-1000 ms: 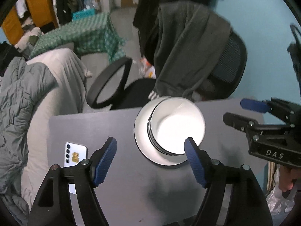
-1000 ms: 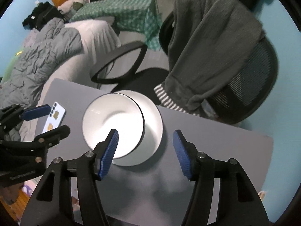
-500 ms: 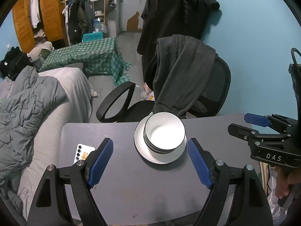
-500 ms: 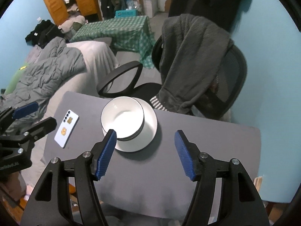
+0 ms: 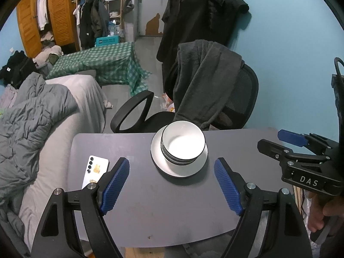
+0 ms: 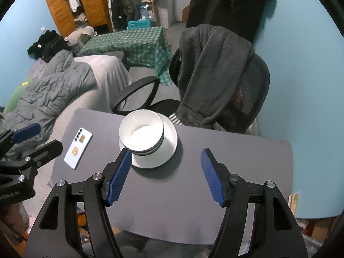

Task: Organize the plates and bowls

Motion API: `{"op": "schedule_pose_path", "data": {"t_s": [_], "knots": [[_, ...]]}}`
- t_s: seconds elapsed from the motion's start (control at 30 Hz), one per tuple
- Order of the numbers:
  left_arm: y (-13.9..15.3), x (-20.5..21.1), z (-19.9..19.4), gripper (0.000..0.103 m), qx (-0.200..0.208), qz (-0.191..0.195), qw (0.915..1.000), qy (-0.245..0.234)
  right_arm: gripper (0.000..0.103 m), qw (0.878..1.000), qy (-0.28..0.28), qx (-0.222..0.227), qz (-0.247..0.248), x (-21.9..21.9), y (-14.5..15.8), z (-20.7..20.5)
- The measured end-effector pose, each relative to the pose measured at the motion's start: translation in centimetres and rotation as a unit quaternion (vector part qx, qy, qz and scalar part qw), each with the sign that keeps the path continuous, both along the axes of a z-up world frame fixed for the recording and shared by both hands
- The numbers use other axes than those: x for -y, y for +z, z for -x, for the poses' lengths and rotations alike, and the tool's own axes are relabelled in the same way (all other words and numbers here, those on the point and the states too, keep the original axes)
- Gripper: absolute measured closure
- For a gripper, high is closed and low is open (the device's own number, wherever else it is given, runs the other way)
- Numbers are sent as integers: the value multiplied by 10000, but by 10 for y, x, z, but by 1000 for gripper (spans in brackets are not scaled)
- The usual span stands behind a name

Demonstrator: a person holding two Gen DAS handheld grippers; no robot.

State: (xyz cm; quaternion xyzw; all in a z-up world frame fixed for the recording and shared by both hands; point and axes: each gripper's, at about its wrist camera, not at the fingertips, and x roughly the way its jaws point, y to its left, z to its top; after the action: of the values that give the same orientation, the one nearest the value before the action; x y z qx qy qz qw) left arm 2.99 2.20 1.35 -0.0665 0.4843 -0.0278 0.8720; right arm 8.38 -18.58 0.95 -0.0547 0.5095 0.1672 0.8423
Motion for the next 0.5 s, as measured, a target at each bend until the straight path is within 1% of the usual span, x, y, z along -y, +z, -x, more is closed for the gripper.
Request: {"op": "schedule_pose_path", "data": {"t_s": [0.2,0.5], "knots": [[3,2,7,21,56,-74,9999,-63,37,9999,-73,-21,-80,-2,1,3],[6,-4,8,21,66,-19,10000,-38,37,9998,-117,46,-159,-5,7,9]]}}
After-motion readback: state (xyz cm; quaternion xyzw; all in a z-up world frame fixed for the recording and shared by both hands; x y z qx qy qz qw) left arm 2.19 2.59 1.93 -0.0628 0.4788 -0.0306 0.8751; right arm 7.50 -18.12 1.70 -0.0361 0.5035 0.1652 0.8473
